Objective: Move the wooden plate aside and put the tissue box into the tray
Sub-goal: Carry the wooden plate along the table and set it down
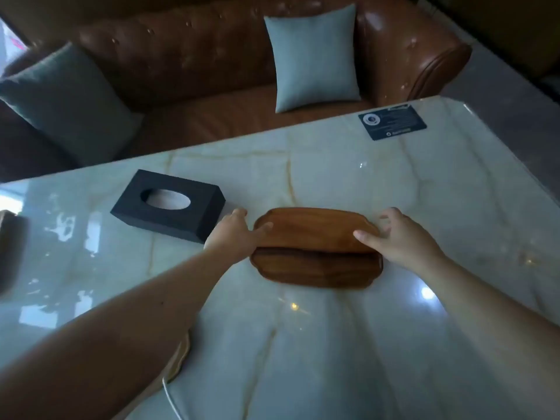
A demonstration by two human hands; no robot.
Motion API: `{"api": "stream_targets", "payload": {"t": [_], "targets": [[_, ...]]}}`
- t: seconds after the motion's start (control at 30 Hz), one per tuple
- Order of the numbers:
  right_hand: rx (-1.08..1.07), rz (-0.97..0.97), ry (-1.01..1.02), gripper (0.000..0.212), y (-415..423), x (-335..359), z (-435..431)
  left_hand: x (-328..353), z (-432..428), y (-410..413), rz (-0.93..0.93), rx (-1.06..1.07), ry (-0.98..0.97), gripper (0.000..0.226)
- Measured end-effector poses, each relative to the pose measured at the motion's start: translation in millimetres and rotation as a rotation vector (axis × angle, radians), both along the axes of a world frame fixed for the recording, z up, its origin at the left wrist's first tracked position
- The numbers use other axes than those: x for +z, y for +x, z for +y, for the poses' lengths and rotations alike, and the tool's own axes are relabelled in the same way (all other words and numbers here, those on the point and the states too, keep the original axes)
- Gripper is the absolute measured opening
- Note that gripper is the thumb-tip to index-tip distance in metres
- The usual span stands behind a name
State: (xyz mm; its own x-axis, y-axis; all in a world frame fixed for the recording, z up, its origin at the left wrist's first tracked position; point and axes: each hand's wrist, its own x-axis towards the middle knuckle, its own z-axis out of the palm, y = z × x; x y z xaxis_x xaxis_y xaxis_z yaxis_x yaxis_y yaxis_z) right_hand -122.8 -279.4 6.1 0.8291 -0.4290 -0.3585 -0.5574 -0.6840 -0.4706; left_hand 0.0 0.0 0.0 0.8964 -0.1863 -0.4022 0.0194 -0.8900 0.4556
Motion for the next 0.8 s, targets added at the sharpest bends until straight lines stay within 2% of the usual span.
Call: {"api": "stream_targets", "payload": {"t": [0.17, 0.27, 0.43, 0.53, 0.67, 0.8], "targets": [[-0.123, 0.087, 0.048, 0.079, -6, -25, -12, -25, -6, -3, 0.058, 0.047, 0.061, 0.078], [-0.143, 0.107, 0.069, 0.068, -6, -39, -15, -36, -8, -3, 0.064, 0.065, 0.063, 0.07], [-0.125, 0.087, 0.044, 0.028, -8, -63, -17, -50, -7, 1, 0.061, 0.093, 0.014, 0.033], [-0.132, 0.062, 0.063, 0.024, -9, -67, -17, -50, -4, 2, 0.066, 0.14, -0.039, 0.016], [-0.144, 0.062, 0.133, 0.02, -12, -67, -13, -45, 11, -5, 0.121, 0.224, -0.12, 0.024], [-0.122, 0.063, 0.214, 0.023, -22, -58, -1, -46, 38, -21, 0.122, 0.288, -0.185, 0.022]]}}
